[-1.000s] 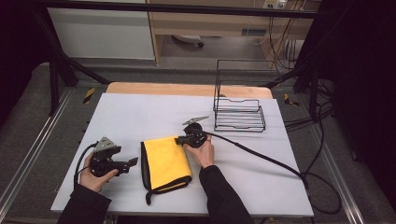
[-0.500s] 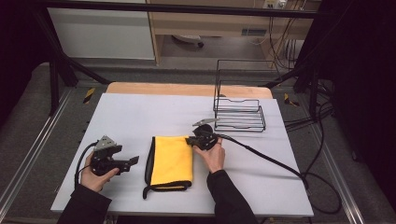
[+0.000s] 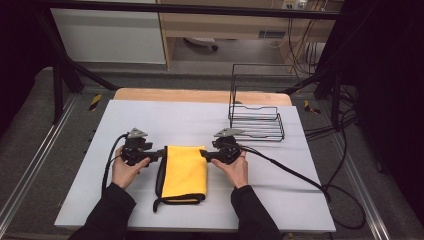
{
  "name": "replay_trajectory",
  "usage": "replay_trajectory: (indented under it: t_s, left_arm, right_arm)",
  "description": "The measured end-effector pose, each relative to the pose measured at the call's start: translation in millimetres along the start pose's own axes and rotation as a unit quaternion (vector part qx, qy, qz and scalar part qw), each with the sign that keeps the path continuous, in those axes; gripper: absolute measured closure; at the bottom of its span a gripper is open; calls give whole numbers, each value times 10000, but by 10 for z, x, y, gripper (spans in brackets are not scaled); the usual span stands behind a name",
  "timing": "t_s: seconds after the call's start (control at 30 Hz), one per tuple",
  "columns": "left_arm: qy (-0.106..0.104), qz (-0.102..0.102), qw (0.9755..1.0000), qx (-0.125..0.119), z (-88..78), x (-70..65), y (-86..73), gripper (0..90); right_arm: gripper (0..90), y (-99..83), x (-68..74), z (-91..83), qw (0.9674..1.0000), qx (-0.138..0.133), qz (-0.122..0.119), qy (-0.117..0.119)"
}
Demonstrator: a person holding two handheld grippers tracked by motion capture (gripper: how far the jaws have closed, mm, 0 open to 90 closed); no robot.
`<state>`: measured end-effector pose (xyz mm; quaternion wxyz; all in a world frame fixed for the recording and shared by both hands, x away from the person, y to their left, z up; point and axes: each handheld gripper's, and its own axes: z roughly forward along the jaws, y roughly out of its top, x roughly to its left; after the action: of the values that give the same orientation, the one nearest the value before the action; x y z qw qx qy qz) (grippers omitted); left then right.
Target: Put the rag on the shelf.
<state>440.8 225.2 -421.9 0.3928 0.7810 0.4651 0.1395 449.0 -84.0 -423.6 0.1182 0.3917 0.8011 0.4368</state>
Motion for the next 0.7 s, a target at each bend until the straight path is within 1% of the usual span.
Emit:
replay_trajectory:
  t_s: [0.07,0.1,0.13,0.17,0.2,0.23,0.27,0.3,0.33,0.37,0.43,0.47,0.5,0.53,0.57,0.6,0.63,0.67,0.7]
  left_arm:
    - [-12,63,9999,148,89,-10,31,386]
    - [-1,115,9997,214,124,-16,46,402]
    - [-15,123,9996,247,154,-21,58,419]
    - [-56,91,9996,262,181,-25,69,432]
    - [-68,74,9997,242,205,-28,73,470]
    - [-91,67,9996,250,229,-25,74,470]
    - [-103,51,9995,281,254,-21,72,492]
    - [-107,46,9993,343,276,-16,66,526]
    - [-104,45,9991,398,298,-11,56,526]
    - [-90,79,9989,458,316,-11,47,538]
    - [-111,98,9988,474,332,-13,42,546]
    - [-127,87,9988,463,336,-17,45,572]
    - [-145,102,9987,468,344,-22,45,572]
    - [-167,97,9986,491,370,-29,40,593]
    - [-167,97,9986,491,370,-29,40,600]
    - [-193,61,9985,508,383,-31,40,600]
    - [-216,31,9984,514,395,-35,42,625]
    - [-231,37,9983,537,400,-39,47,625]
    - [-210,44,9982,559,408,-48,53,632]
  right_arm:
    - [361,1,2,0,10000,-16,6,12]
    - [374,4,2,2,10000,-20,22,35]
    - [392,5,-6,11,10000,-30,6,59]
    - [403,5,-11,24,10000,-29,45,67]
    - [443,1,-30,64,9999,10,91,52]
    - [443,1,-30,64,9999,10,91,52]
    - [456,-5,-41,94,9999,31,96,42]
    - [481,-23,-55,154,9998,92,182,64]
    - [481,-23,-55,154,9998,92,182,64]
    - [501,-43,-59,210,9996,124,230,101]
    - [515,-54,-65,239,9995,155,240,95]
    - [527,-76,-76,287,9993,261,272,79]
    - [527,-76,-76,287,9993,261,272,79]
    - [552,-90,-78,321,9990,313,307,100]
    - [552,-90,-78,321,9990,313,307,100]
    - [561,-93,-79,329,9989,326,311,112]
    - [574,-94,-79,335,9988,347,325,114]
    - [588,-96,-79,344,9985,383,375,137]
    - [619,-101,-82,363,9976,450,483,197]
